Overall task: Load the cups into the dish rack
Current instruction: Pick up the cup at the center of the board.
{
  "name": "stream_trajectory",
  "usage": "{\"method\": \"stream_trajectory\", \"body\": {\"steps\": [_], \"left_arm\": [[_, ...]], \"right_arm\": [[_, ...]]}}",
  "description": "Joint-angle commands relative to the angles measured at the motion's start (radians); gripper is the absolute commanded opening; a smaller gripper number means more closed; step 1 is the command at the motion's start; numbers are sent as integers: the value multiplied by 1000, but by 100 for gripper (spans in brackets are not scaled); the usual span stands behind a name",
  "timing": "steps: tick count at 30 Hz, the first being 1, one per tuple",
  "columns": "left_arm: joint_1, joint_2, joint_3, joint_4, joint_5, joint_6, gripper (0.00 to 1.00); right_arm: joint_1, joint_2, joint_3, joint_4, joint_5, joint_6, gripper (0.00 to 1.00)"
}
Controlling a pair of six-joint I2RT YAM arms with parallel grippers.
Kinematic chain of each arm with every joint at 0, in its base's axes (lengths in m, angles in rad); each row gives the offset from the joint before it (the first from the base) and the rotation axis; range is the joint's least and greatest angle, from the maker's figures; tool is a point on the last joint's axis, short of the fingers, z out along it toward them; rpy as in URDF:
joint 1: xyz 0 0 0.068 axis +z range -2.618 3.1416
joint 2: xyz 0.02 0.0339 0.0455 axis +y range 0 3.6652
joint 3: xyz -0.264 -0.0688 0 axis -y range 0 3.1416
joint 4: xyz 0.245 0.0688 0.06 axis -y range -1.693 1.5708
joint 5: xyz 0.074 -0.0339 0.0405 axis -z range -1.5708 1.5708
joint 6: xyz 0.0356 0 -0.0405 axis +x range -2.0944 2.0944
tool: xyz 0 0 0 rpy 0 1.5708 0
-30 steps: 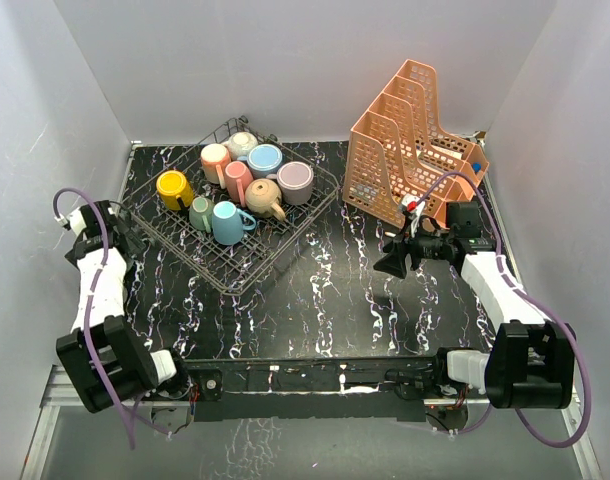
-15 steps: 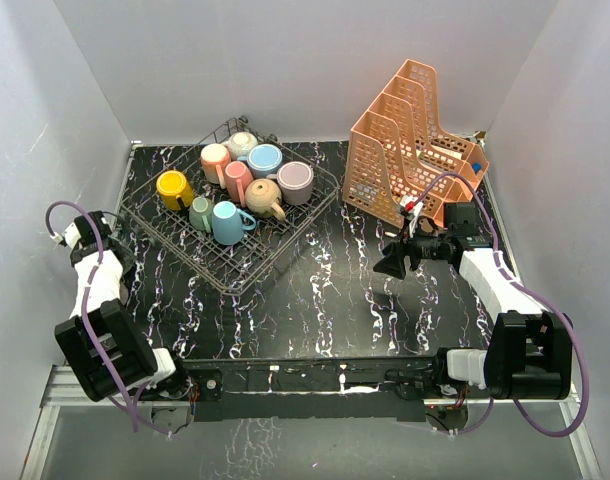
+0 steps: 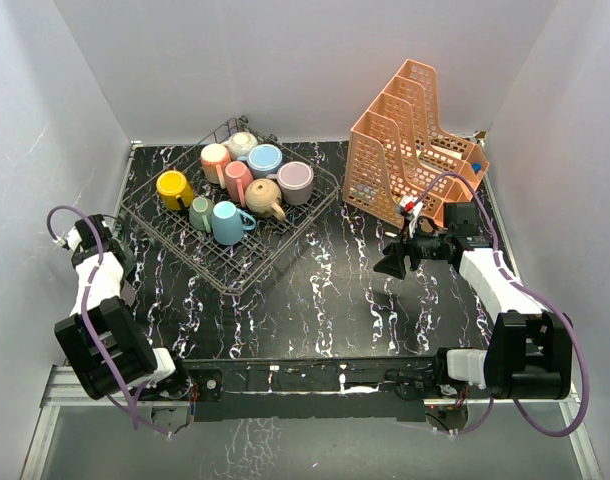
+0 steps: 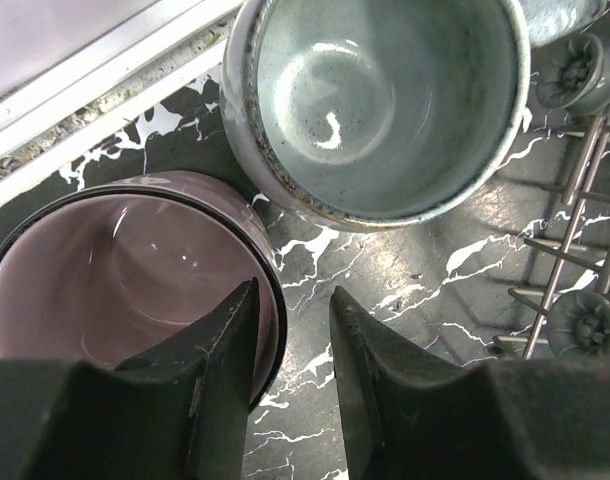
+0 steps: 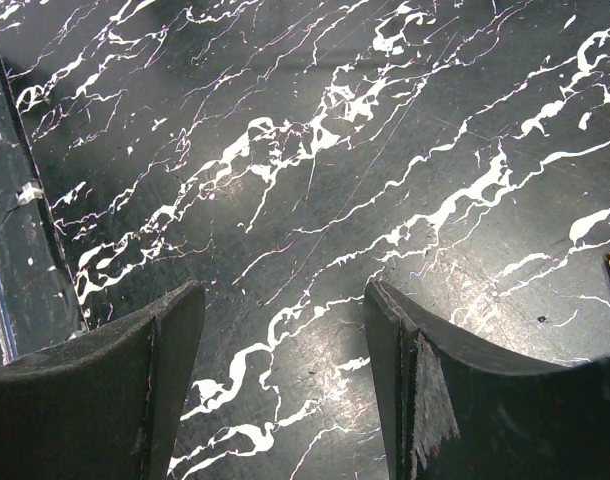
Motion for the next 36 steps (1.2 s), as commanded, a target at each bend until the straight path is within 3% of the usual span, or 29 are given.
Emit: {"method": "stream_trajectory", "body": {"steps": [1,6,14,21,28,33,36], "left_arm": [[4,2,-34,-3,51,-14,32],[5,1,-43,-8,65,-6,26],[5,-76,-60,-43,119,21,0],[5,-254,-107,-83,207,0,0],[5,-467,-94,-170,302,-121,0],[2,-480,13,-253,330,-161,0],[-1,-473,71,-233,418,-197,0]], "right_arm": [[-3,2,30,6,-11,-21,67],[-3,3,36,-2,-11,-26,67],[-3,-9,40,-10,-7,-36,67],[-3,-5,41,-18,-13,-45,67],[-3,16,43,-40,-58,-68,68],[-3,15,39,-62,-97,-102,68],[-3,4,34,-72,-110,-121,69]]}}
